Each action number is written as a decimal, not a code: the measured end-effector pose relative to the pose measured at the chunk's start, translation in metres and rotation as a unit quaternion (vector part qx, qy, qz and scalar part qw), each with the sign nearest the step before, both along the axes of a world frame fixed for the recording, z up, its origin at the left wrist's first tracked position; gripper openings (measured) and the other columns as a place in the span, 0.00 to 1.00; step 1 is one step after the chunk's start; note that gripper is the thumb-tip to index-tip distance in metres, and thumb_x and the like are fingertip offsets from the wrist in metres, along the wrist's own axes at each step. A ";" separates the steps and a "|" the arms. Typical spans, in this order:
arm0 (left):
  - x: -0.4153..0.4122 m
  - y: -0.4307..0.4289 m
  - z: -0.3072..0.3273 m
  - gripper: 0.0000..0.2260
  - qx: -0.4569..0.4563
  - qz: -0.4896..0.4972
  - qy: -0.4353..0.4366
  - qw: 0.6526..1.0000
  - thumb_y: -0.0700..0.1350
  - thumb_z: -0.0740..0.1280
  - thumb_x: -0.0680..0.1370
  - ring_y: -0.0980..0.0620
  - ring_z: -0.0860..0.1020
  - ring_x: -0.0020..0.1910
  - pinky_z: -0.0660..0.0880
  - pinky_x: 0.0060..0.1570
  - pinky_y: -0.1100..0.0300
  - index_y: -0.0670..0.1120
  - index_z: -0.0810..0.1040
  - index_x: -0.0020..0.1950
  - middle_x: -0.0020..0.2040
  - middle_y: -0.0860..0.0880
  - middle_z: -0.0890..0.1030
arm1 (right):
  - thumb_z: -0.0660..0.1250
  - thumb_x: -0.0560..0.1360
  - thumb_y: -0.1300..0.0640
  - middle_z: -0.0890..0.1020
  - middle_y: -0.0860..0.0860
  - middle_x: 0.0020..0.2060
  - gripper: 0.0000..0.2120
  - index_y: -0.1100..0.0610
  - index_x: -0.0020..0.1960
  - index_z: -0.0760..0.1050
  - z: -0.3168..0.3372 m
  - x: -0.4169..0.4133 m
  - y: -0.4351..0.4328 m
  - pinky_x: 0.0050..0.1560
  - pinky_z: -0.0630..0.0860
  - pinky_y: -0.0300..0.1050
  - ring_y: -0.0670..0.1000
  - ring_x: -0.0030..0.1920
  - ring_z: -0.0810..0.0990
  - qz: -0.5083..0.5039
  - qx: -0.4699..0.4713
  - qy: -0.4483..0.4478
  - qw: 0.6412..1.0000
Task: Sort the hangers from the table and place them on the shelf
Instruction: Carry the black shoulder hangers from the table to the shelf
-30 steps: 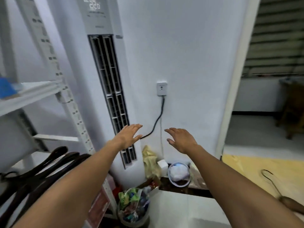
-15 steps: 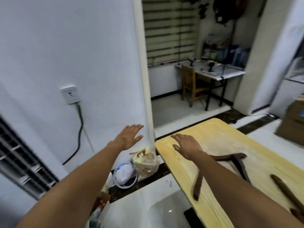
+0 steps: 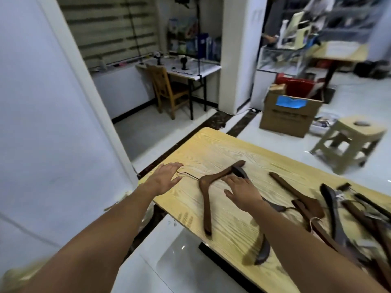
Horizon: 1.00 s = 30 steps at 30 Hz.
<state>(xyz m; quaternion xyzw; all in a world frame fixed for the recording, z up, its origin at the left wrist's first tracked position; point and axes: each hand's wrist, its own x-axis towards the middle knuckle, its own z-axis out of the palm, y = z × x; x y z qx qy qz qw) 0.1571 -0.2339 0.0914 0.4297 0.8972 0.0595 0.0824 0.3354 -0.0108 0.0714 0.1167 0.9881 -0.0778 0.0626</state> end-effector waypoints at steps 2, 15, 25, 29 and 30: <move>0.004 0.017 -0.008 0.23 -0.002 -0.021 -0.015 1.000 0.53 0.54 0.82 0.52 0.57 0.75 0.47 0.75 0.53 0.49 0.55 0.76 0.76 0.50 0.60 | 0.52 0.82 0.48 0.61 0.50 0.75 0.23 0.49 0.76 0.55 -0.007 0.017 0.010 0.71 0.57 0.51 0.54 0.74 0.60 -0.028 0.000 -0.008 1.000; 0.046 0.173 -0.049 0.25 -0.029 -0.188 -0.042 0.981 0.53 0.56 0.81 0.52 0.57 0.75 0.49 0.75 0.55 0.50 0.54 0.76 0.76 0.50 0.60 | 0.51 0.82 0.50 0.66 0.51 0.72 0.22 0.50 0.76 0.56 -0.035 0.124 0.089 0.69 0.60 0.50 0.55 0.71 0.64 -0.224 0.010 -0.027 0.974; 0.065 0.259 -0.085 0.25 -0.083 -0.261 -0.043 0.961 0.52 0.60 0.80 0.50 0.58 0.75 0.53 0.75 0.54 0.50 0.56 0.75 0.75 0.50 0.60 | 0.53 0.82 0.50 0.67 0.51 0.71 0.22 0.51 0.75 0.58 -0.069 0.135 0.129 0.67 0.61 0.49 0.55 0.70 0.65 -0.233 -0.011 -0.040 0.972; 0.069 0.280 -0.100 0.26 -0.122 -0.280 -0.029 0.952 0.51 0.59 0.80 0.50 0.55 0.75 0.51 0.74 0.55 0.48 0.55 0.76 0.76 0.50 0.58 | 0.53 0.81 0.48 0.70 0.52 0.68 0.21 0.52 0.72 0.61 -0.091 0.126 0.129 0.65 0.62 0.49 0.55 0.68 0.67 -0.189 -0.020 -0.052 0.980; 0.069 0.284 -0.103 0.26 -0.131 -0.284 -0.029 0.949 0.51 0.60 0.80 0.49 0.56 0.75 0.51 0.74 0.55 0.48 0.56 0.76 0.76 0.49 0.58 | 0.53 0.81 0.47 0.71 0.52 0.67 0.21 0.52 0.71 0.63 -0.097 0.124 0.128 0.65 0.62 0.49 0.55 0.67 0.67 -0.181 -0.027 -0.056 0.981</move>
